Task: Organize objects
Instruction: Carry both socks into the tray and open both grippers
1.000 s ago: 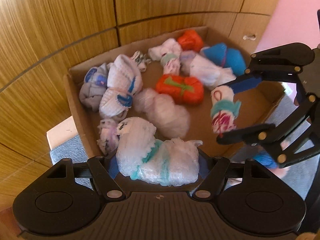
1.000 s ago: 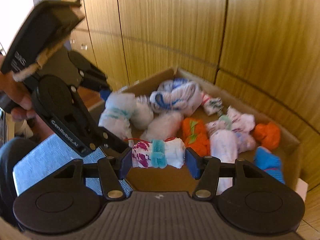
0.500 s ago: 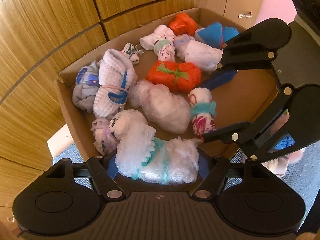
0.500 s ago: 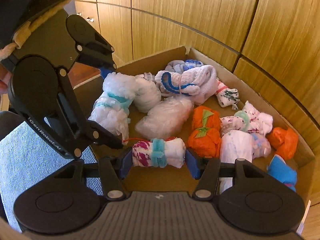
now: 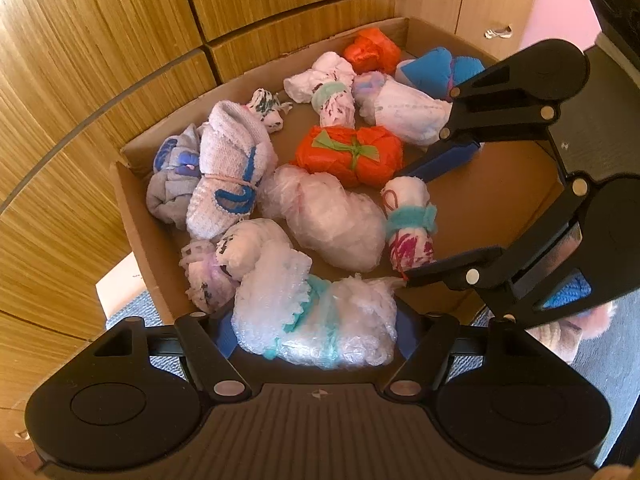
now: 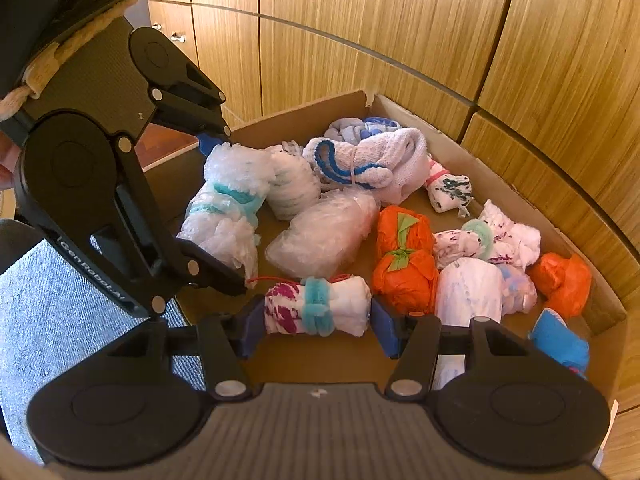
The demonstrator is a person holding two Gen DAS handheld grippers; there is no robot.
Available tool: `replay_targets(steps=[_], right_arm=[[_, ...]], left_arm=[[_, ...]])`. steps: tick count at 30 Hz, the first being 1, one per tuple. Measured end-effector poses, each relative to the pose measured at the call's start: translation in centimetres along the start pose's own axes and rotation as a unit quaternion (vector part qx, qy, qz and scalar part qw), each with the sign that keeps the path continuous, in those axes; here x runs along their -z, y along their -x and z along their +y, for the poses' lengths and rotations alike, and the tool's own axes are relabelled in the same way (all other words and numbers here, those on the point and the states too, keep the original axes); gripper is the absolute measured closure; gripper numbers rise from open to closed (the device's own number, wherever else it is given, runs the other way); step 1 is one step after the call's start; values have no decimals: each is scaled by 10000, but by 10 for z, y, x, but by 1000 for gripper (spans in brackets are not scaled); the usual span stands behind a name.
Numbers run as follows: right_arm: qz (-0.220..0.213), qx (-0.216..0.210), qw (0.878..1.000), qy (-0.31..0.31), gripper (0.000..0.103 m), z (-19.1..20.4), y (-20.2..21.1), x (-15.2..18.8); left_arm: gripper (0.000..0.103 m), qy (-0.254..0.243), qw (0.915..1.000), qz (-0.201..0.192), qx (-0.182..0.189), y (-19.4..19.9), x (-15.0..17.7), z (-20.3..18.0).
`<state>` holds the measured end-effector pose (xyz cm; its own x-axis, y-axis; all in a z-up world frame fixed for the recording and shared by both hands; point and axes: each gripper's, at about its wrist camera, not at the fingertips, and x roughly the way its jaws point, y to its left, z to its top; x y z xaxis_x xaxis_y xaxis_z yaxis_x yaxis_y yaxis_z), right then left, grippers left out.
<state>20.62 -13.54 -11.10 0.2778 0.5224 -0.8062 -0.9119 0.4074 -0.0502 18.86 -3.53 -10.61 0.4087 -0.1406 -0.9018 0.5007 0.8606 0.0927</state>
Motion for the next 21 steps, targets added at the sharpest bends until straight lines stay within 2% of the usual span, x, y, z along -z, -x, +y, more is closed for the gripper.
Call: replay_targets(steps=[8, 15, 21], right_arm=[[-70, 136, 9999, -7, 51, 1, -2, -1], [-109, 252, 9996, -66, 51, -3, -7, -4], [-65, -33, 10000, -15, 50, 0, -8, -3]], left_arm=[[27, 87, 9997, -165, -173, -3, -5, 1], [27, 387, 9987, -269, -207, -7, -8, 8], [24, -166, 9993, -140, -317, -1, -2, -2]])
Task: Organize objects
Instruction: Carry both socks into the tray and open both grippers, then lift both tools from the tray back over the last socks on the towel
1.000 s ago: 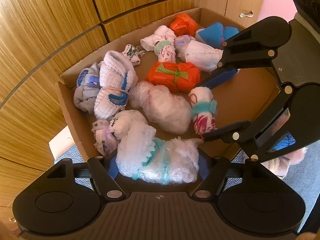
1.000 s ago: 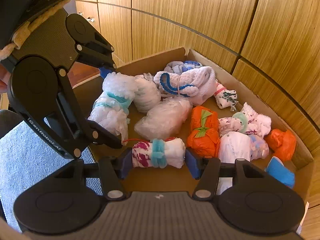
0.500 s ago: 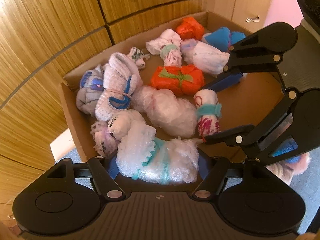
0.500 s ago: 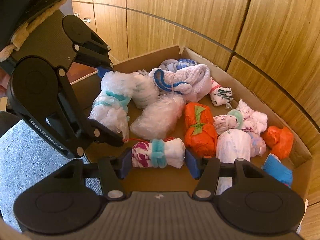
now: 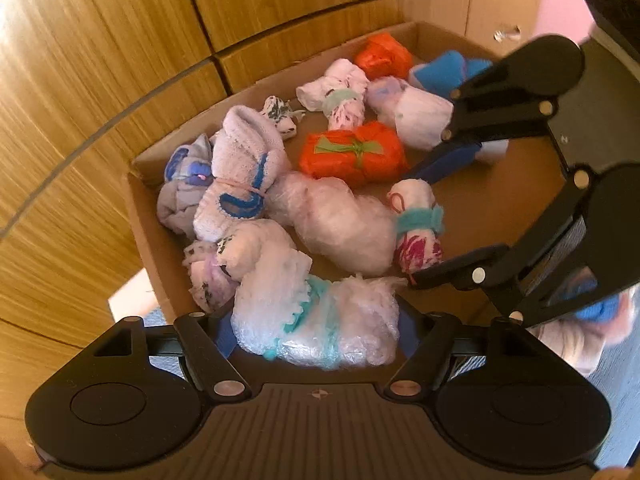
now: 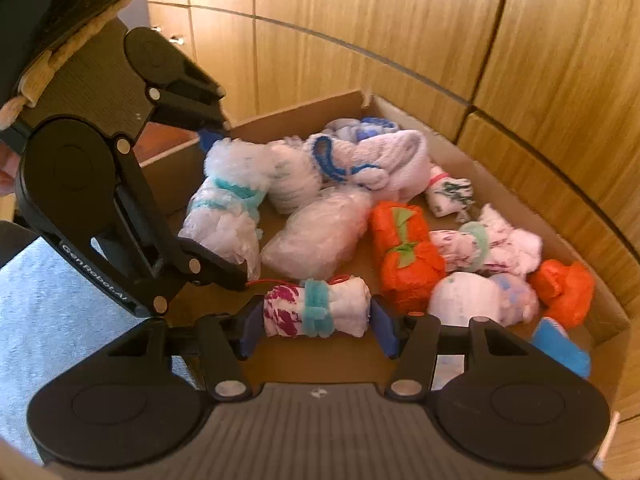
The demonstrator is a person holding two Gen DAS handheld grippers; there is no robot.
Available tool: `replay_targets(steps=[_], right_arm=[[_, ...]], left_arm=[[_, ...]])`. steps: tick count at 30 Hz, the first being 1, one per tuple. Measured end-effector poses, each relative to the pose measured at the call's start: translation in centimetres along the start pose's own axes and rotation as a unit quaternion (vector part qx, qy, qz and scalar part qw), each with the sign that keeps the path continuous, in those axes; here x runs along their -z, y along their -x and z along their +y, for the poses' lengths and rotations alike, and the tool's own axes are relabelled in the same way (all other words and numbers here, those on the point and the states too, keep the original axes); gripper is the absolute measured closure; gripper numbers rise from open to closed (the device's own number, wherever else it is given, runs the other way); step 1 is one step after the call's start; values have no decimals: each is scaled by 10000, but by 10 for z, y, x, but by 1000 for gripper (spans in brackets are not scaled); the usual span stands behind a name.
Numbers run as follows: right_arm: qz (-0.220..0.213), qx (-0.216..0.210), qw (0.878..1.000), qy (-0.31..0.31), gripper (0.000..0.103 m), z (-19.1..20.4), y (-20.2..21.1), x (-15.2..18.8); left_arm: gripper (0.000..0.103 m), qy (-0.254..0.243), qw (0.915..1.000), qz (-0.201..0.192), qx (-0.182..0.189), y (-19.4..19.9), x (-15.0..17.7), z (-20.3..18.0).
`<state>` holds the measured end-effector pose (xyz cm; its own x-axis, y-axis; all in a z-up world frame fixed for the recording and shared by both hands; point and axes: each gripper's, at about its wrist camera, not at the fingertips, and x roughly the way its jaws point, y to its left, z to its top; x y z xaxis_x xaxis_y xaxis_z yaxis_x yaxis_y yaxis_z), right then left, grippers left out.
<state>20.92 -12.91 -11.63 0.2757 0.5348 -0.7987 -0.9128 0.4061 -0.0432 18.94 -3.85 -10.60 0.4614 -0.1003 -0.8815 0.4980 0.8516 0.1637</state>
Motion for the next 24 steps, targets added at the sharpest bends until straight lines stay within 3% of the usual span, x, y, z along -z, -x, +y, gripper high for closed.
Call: replay_targets(steps=[6, 11, 24], right_arm=[[2, -49, 10000, 85, 50, 6, -2, -4], [29, 66, 10000, 68, 37, 4, -2, -1], [-74, 214, 9997, -70, 31, 8, 9, 4]], left_arm=[[19, -79, 9999, 24, -75, 3, 2, 5], [14, -77, 9998, -9, -169, 10, 7, 5], [1, -23, 9994, -228, -277, 30, 12, -4]])
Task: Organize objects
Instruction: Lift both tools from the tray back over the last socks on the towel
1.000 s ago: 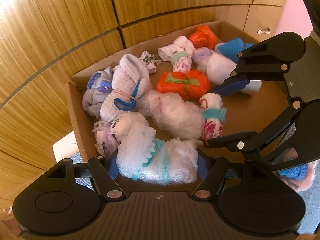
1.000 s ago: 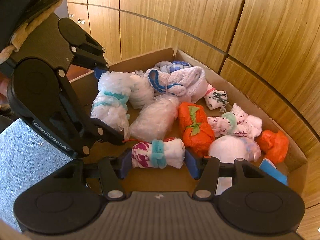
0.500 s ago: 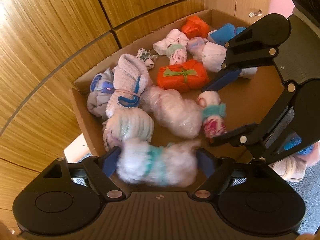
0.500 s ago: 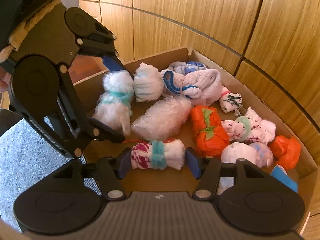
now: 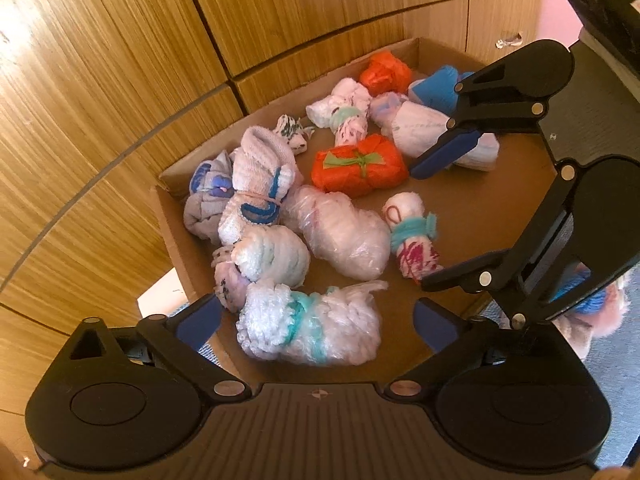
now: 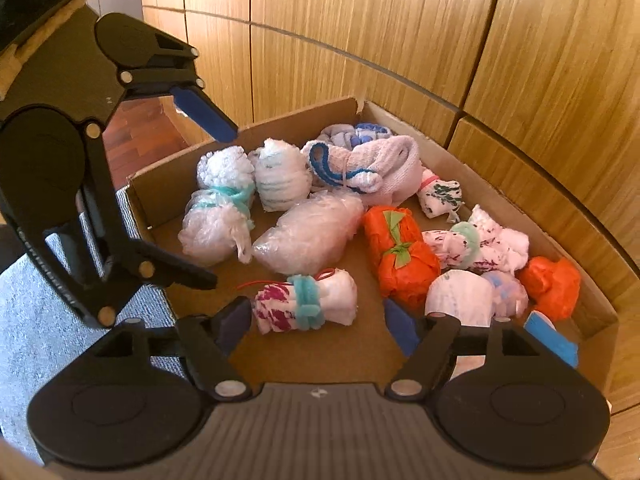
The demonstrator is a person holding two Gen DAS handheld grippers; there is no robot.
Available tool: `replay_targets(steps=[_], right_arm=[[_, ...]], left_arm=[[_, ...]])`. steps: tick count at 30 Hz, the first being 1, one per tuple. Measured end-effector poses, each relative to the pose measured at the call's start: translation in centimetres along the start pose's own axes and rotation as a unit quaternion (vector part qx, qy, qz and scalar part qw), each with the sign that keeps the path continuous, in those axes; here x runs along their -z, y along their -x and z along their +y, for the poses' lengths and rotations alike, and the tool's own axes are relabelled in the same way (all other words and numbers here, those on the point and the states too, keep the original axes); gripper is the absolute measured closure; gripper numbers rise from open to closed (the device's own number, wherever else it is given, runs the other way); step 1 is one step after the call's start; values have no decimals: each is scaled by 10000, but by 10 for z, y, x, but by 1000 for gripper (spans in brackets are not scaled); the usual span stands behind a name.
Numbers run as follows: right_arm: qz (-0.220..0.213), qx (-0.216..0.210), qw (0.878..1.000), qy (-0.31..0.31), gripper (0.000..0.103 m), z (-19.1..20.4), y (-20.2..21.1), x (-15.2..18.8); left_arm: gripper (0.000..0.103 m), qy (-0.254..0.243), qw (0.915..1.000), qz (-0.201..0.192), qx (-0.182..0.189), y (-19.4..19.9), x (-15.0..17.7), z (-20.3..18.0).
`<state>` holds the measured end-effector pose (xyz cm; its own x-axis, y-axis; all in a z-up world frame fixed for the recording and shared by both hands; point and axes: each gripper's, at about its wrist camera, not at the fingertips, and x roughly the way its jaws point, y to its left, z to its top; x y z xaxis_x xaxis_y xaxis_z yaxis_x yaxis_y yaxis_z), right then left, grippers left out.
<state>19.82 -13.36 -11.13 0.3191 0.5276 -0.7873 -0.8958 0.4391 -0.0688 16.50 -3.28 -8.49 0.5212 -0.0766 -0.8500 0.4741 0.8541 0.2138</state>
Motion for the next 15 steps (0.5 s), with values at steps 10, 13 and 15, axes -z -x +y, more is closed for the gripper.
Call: replay_targets(steps=[10, 13, 15], right_arm=[[-495, 233, 9982, -261, 23, 9, 49, 9], [-726, 337, 9960, -405, 19, 15, 71, 18], [-881, 441, 9937, -533, 17, 19, 86, 25]], left_arm=[[1, 271, 9988, -395, -76, 45, 15, -4], [1, 408, 9971, -630, -98, 59, 19, -9], [1, 535, 9951, -824, -142, 71, 25, -14]])
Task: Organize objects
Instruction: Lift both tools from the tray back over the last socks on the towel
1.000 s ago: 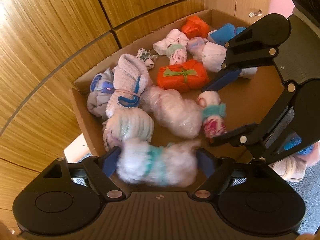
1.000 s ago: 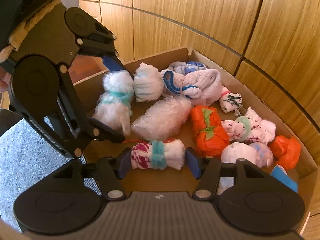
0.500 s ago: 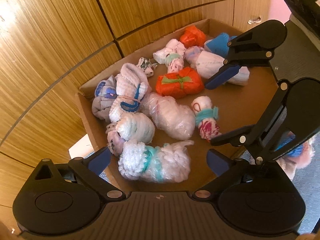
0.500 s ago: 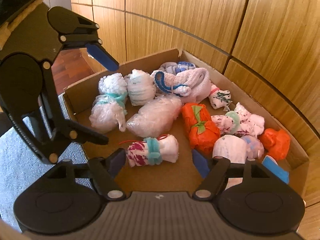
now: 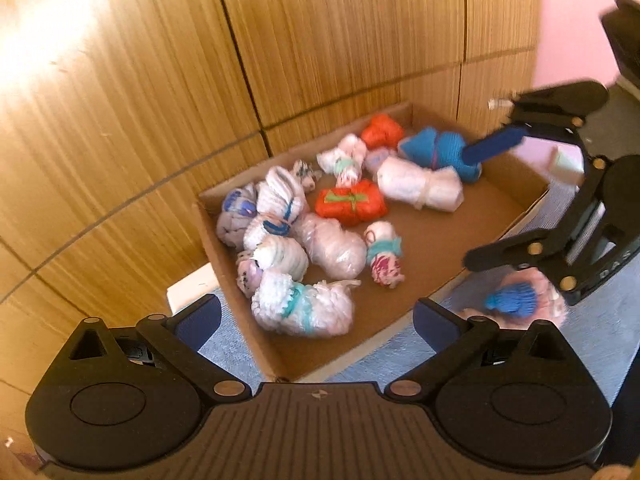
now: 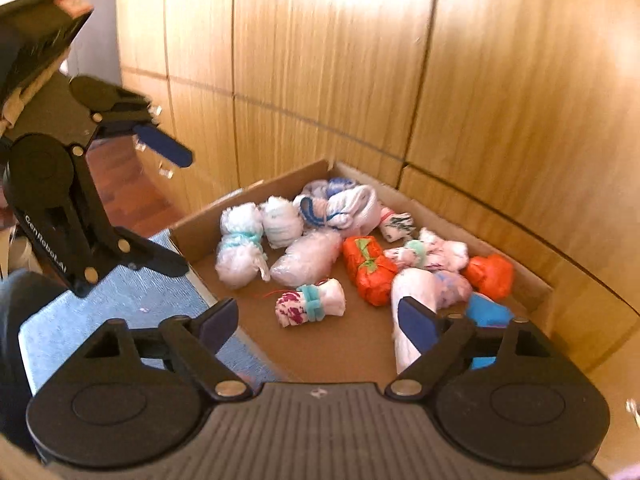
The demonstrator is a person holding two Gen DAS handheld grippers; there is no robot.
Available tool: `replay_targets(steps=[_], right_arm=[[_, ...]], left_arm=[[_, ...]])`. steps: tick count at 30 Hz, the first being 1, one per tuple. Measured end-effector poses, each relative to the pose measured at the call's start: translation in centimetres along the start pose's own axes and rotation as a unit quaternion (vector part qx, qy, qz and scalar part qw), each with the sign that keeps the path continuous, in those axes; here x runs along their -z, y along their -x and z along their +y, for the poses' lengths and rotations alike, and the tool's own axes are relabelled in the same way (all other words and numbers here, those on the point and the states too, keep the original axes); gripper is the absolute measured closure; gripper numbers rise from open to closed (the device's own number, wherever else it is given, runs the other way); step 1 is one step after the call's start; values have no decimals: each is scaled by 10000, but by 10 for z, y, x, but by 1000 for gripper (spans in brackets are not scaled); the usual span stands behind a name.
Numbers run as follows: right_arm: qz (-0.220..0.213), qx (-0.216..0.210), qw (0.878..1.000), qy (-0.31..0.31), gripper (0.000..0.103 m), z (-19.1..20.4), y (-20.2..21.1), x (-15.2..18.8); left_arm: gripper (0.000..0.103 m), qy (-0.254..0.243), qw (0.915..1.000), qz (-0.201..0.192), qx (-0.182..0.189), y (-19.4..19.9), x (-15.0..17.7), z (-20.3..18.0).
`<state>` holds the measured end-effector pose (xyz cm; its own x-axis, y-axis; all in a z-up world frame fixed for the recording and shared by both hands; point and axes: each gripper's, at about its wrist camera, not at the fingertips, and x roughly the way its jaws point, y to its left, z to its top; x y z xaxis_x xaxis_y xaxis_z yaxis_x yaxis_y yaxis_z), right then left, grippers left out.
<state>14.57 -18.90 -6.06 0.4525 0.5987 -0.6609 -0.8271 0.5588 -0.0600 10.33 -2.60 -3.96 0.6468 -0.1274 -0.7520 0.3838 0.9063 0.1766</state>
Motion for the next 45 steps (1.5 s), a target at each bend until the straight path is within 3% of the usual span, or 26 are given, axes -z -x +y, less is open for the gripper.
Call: replay_targets(steps=[7, 13, 24, 33, 39, 45], right_arm=[[-636, 341, 9955, -613, 8, 13, 58, 41], [-871, 717, 9869, -1155, 8, 24, 78, 89], [-952, 958, 9726, -1891, 8, 23, 97, 151], [-992, 908, 9727, -1891, 8, 19, 91, 147], [-998, 670, 9749, -1872, 8, 19, 69, 131], [-841, 450, 9744, -2035, 17, 14, 34, 116]], left_arm=[[0, 477, 9960, -751, 69, 29, 37, -31], [0, 357, 9930, -1093, 251, 24, 65, -74], [1, 419, 9930, -950, 568, -31, 68, -106], [9, 400, 9921, -761, 911, -57, 63, -94], [9, 90, 9871, -797, 1385, -63, 60, -93], [12, -119, 9870, -732, 1428, -70, 63, -93]])
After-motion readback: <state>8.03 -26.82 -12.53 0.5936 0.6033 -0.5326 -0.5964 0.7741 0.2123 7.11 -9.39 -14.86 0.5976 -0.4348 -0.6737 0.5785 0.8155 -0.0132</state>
